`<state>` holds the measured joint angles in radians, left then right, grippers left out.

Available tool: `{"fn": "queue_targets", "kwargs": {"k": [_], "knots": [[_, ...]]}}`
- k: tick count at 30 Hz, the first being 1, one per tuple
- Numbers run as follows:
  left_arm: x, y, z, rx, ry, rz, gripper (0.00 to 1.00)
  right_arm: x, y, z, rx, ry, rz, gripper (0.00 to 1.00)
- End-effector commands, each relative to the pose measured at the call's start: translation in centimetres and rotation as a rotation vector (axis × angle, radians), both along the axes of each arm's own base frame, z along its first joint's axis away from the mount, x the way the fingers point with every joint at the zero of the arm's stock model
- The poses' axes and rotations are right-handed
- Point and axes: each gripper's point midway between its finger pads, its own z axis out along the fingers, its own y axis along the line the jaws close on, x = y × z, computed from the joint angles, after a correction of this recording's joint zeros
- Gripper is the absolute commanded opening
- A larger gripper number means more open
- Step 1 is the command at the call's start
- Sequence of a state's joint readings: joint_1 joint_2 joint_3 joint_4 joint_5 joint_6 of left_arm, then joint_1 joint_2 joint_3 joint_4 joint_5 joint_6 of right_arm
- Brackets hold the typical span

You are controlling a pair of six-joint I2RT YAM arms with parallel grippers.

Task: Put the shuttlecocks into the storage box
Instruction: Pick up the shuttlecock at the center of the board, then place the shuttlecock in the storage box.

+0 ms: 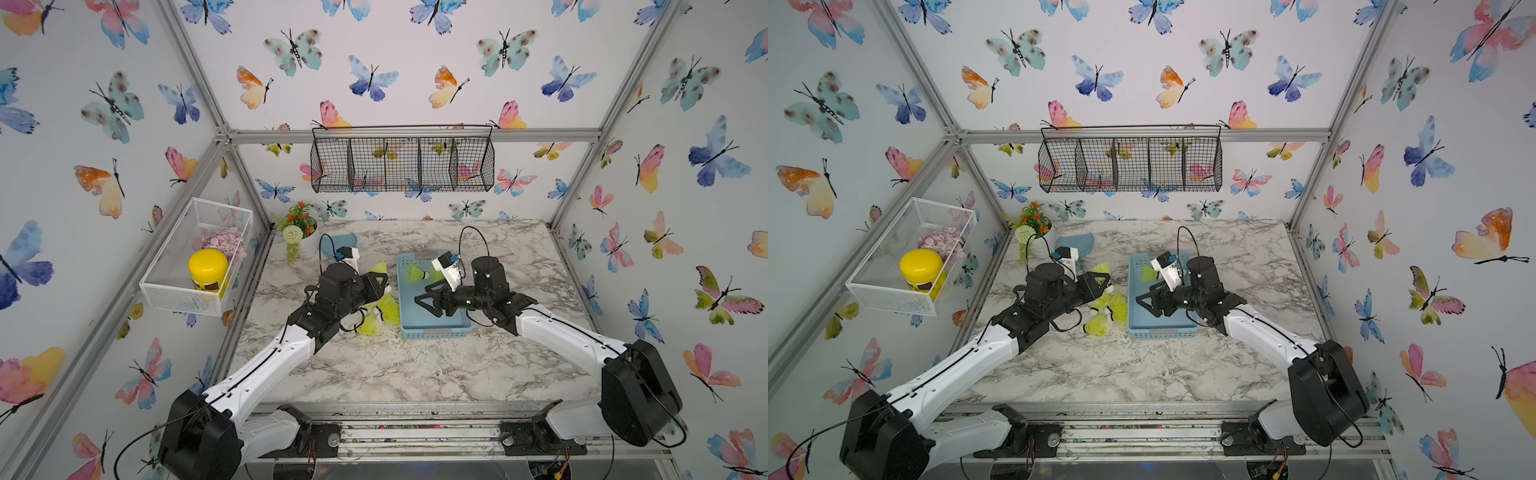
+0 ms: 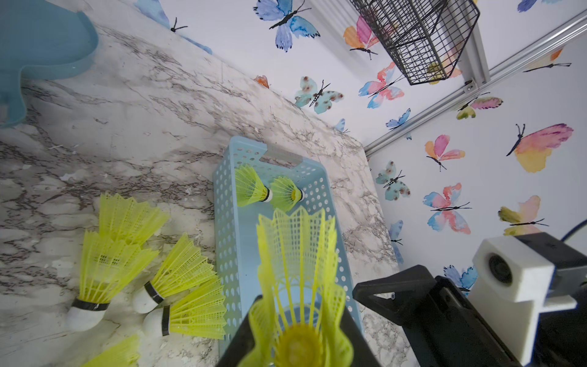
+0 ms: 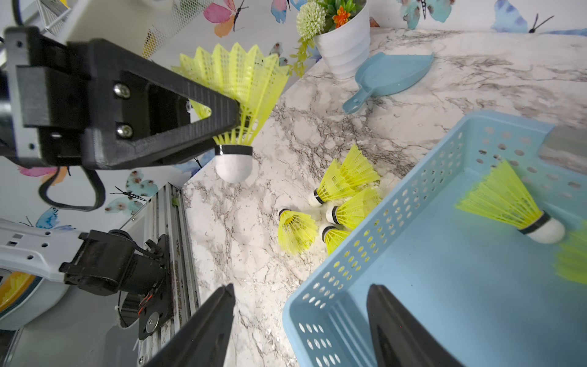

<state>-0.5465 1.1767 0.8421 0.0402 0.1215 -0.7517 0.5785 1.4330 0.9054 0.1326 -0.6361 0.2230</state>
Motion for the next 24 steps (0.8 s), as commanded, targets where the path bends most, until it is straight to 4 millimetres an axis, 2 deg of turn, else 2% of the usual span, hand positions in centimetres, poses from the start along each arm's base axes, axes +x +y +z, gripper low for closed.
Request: {"fn": "queue_targets", "kwargs": {"k": [1,9,17,21,24], "knots": [[0.2,-1.7,2.8,-0.085,-0.073,-0.050,0.32,0.3,1.7,2.7,0.098,-0.015,0.039,0.73],[0.2,-3.8,2.8,-0.092,-0.077,-0.083,0.32,0.5,3.9,3.4,0.126,-0.017,0.101,0.73],[-0.2,-5.2,2.9,-0.117,-0.072,-0.110,0.32,0.8,5.1,3.6,0.135,-0.011,0.129,0.71],[-0.2,-5.4,2.7,-0.119,-0.069,-0.111,0.32,0.6,5.4,3.8,0.145,-0.011,0.142,0.64],[-0.3,-5.5,2.5,-0.120,-0.063,-0.114,0.32,0.5,5.5,3.9,0.151,-0.006,0.155,0.54]]}}
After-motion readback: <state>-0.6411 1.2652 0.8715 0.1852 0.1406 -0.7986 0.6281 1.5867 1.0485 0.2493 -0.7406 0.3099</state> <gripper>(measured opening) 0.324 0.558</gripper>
